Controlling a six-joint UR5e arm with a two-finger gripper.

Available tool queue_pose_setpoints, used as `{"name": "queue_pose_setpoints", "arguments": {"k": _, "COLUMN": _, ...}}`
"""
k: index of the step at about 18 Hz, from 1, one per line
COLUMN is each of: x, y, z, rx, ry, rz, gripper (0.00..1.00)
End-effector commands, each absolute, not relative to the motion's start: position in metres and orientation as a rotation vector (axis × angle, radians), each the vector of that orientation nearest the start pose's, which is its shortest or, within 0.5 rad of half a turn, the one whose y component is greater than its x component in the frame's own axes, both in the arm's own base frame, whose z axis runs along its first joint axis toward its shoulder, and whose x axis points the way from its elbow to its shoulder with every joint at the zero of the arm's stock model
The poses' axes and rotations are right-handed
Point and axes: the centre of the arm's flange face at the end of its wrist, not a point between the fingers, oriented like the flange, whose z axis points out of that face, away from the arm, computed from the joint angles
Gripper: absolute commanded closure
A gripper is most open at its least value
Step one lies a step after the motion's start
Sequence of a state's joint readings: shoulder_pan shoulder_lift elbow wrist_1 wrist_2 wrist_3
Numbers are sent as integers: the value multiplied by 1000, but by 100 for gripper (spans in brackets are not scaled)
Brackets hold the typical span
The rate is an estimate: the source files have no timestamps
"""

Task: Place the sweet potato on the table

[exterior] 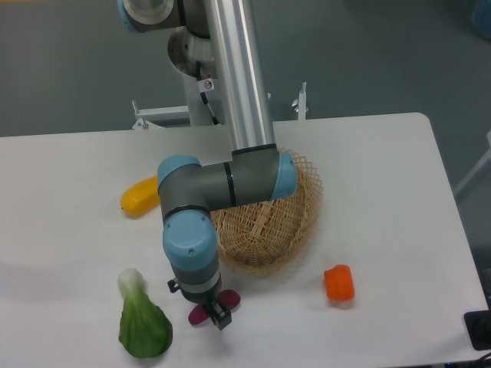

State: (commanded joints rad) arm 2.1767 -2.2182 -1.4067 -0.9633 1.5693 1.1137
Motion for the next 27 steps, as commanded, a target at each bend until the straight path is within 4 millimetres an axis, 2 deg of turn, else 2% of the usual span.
{"name": "queue_pose_setpoints", "arguments": {"k": 2, "x": -311, "y": 663, "z": 248, "rx": -2945, "ry": 740, "rz": 173, "gripper": 0}}
{"name": "queue_pose_setpoints", "arguments": {"k": 4, "x": -338, "y": 650, "z": 261, "rx": -2944, "ry": 675, "rz": 190, "gripper": 0}}
{"name": "queue_pose_setpoints", "arguments": {"k": 5, "x": -342, "y": 647, "z": 267, "rx": -2931, "ry": 666, "rz": 186, "gripper": 0}}
{"name": "queue_pose_setpoints", "arguments": {"k": 7, "x": -373, "y": 626, "z": 285, "rx": -2932, "ry": 597, "rz": 208, "gripper": 0}}
{"name": "queue_pose_setpoints", "arguments": {"k": 9, "x": -393, "y": 613, "z": 292, "rx": -2935, "ry": 570, "rz": 225, "gripper": 0}}
{"name": "queue_pose_setpoints", "arguments": {"k": 11, "x": -410, "y": 607, "z": 300, "rx": -2933, "ry": 560, "rz": 245, "gripper": 0}}
{"name": "queue_pose_setpoints", "arguments": {"k": 16, "x": -453, "y": 580, "z": 317, "rx": -2977, "ry": 553, "rz": 192, "gripper": 0}}
{"name": "queue_pose_setpoints", "arguments": {"k": 20, "x": -483, "y": 554, "z": 322, "rx": -2991, "ry": 555, "rz": 183, "gripper": 0}}
{"name": "queue_pose_setpoints", "arguments": {"k": 27, "x": -519, "y": 505, "z": 334, "rx": -3010, "ry": 646, "rz": 126, "gripper": 0}}
